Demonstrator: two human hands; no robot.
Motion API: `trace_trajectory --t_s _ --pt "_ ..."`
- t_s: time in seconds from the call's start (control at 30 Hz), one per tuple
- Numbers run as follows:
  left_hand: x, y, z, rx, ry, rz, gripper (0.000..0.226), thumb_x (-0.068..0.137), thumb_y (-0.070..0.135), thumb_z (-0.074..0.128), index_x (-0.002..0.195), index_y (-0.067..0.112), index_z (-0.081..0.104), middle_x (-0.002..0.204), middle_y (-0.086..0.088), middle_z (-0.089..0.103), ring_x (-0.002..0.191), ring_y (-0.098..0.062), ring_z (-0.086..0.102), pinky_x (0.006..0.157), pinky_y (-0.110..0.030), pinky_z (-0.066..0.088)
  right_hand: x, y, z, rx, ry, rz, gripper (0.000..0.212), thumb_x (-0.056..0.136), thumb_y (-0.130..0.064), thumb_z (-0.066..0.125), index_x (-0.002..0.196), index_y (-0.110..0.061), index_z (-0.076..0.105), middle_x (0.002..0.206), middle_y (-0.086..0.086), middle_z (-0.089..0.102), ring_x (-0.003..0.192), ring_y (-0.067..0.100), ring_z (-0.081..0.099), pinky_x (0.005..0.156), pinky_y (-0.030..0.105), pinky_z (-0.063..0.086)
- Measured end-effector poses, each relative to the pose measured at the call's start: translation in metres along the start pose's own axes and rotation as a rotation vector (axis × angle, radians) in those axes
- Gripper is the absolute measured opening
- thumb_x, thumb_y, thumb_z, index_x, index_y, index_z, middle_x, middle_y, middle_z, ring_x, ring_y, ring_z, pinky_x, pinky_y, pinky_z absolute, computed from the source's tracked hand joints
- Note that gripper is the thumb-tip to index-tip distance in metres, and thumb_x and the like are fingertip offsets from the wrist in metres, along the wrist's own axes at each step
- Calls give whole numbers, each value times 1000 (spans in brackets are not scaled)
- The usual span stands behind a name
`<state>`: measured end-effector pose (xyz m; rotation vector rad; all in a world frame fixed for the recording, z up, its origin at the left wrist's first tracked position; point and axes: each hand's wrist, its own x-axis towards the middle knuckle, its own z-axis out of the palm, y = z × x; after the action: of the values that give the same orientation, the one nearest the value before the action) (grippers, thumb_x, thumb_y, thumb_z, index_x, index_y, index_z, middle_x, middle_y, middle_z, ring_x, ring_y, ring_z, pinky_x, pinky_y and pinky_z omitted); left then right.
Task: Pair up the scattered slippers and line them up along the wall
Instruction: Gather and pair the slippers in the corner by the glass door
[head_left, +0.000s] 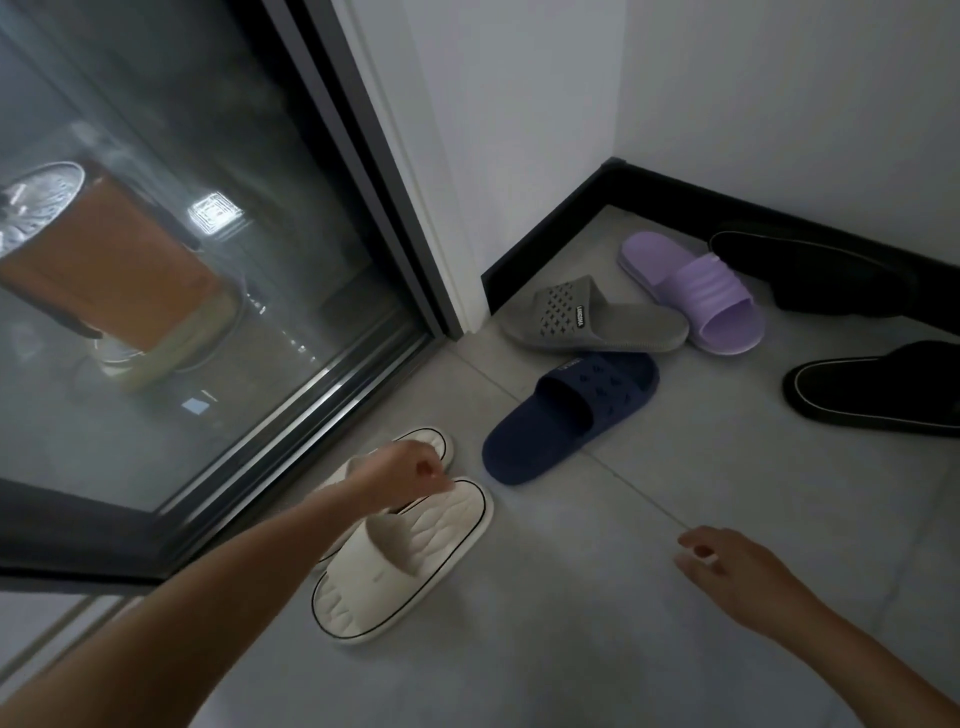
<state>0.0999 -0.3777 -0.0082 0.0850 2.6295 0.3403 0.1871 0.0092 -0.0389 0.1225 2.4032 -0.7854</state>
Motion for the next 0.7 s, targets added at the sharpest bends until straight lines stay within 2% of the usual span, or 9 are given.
trace_trajectory --t_s 0.07,0.17,0.23,0.33,0.4,0.47,0.5,0.6,0.7 --pt "18 24 0 -112 29 45 26 78 44 66 79 17 67 78 -1 67 69 -12 59 62 -19 43 1 -1 0 10 15 -9 32 93 -39 52 120 -23 57 113 0 56 87 11 56 78 21 40" --pt "52 68 -7 -249 116 63 26 78 40 69 88 17 63 85 1 63 78 -16 60 69 -28 47 0 3 1 18 54 -16 30 92 -39 52 118 -25 58 105 -4 54 82 7 56 75 18 38" --pt "74 100 -9 -322 160 68 28 78 42 69 91 19 60 88 4 60 80 -14 58 72 -27 46 -4 11 2 29 65 -4 29 92 -40 53 117 -27 58 103 -5 54 81 5 56 74 16 38" --pt "101 148 3 -414 69 -6 36 86 47 59 79 12 60 79 -10 61 75 -23 58 74 -39 49 -12 27 2 53 84 33 27 91 -40 54 115 -28 59 102 -7 54 80 5 57 75 15 38" --pt "114 173 19 -748 -3 -211 46 89 40 59 103 -5 62 101 -21 66 88 -28 62 76 -38 51 -17 40 -1 68 107 67 27 92 -41 53 115 -27 59 102 -7 54 79 5 56 74 14 37" --pt "119 189 35 -1174 -71 -389 49 90 25 61 124 -9 51 118 -22 61 96 -28 60 79 -37 52 -19 52 -7 94 141 101 28 92 -40 53 116 -26 59 105 -4 55 82 6 55 74 14 37" --pt "121 195 42 -1286 -102 -436 47 91 21 60 127 -8 49 115 -20 62 94 -29 59 77 -37 52 -18 59 -12 111 164 121 30 92 -40 53 117 -25 59 108 -3 56 84 6 55 75 14 37" --pt "117 226 58 -1395 -189 -458 39 91 21 60 124 0 54 86 -8 60 73 -19 57 54 -29 41 -11 77 -31 154 253 187 32 93 -39 52 120 -23 58 115 0 58 89 6 53 76 15 36" --pt "111 259 70 -1515 -228 -454 39 91 21 60 126 5 52 91 -4 61 74 -15 59 52 -26 38 -2 95 -54 198 338 257 33 93 -38 53 121 -21 59 120 1 58 92 6 50 79 16 36"
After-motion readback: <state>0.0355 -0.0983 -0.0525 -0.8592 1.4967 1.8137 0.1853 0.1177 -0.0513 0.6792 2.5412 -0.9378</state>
